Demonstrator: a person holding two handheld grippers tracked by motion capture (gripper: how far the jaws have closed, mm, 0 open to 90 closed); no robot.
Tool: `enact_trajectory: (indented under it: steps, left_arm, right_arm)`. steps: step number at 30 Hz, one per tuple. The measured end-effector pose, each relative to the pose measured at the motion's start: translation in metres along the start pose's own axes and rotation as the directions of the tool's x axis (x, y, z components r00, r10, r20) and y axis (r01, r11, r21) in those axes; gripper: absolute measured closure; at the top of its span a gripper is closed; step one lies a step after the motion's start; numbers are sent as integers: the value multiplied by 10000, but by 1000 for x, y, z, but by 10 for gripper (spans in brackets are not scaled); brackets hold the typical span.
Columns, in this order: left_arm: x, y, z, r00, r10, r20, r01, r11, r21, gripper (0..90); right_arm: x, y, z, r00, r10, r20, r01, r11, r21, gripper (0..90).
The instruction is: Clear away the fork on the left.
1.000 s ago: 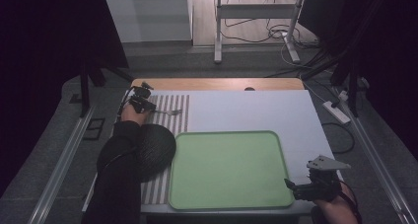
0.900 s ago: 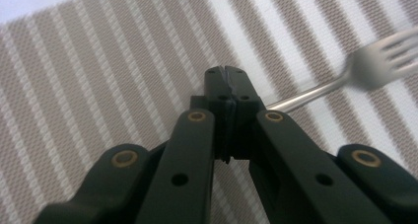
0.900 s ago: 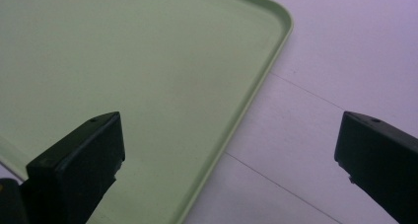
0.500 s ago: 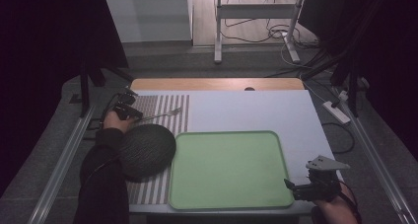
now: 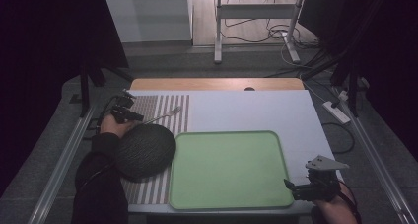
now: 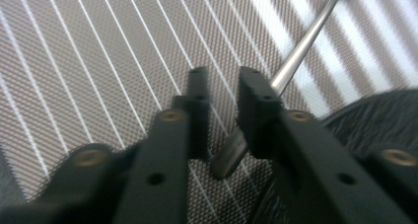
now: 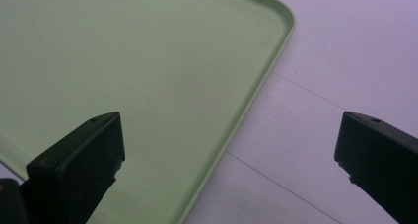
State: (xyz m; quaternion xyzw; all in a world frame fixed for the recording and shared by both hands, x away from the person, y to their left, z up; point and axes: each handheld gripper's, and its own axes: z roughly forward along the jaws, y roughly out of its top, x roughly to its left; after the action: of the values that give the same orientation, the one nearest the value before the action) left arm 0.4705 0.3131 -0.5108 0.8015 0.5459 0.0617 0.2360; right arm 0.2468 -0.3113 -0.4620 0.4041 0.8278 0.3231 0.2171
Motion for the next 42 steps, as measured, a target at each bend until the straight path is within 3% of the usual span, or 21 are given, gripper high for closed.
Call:
enact_trajectory:
  steps: [3, 10, 19, 27, 38, 40, 42]
  left_arm:
    - [-2, 1, -4, 10000, 84, -16, -85, 9988, -474, 548]
    - [-12, 9, 1, 9994, 313, 167, -303, 9979, -578, 228]
    - [-32, 22, 11, 9926, 1028, 653, -1002, 9941, -411, 0]
    - [-47, 33, 24, 9867, 1503, 618, -1506, 9886, -3, 0]
    - [-48, 33, 41, 9860, 1664, 91, -1666, 9845, 544, 2]
    - [-49, 32, 48, 9810, 1926, -224, -1898, 9775, 924, 13]
    - [-49, 32, 47, 9799, 1985, -212, -1962, 9773, 797, 21]
  right_arm:
    - [0, 0, 0, 10000, -20, 1, 20, 10000, 16, 0]
    - [0, 0, 0, 10000, -50, -5, 50, 10000, 14, 0]
    - [1, 0, 0, 10000, -80, -4, 80, 10000, 3, 0]
    - [1, 0, 0, 9999, -138, -6, 138, 9999, 20, 0]
    - [2, 0, 0, 9997, -250, -1, 250, 9997, 60, 0]
    - [3, 0, 0, 9996, -271, 5, 271, 9996, 55, 0]
    - [3, 0, 0, 9996, -285, 4, 285, 9996, 53, 0]
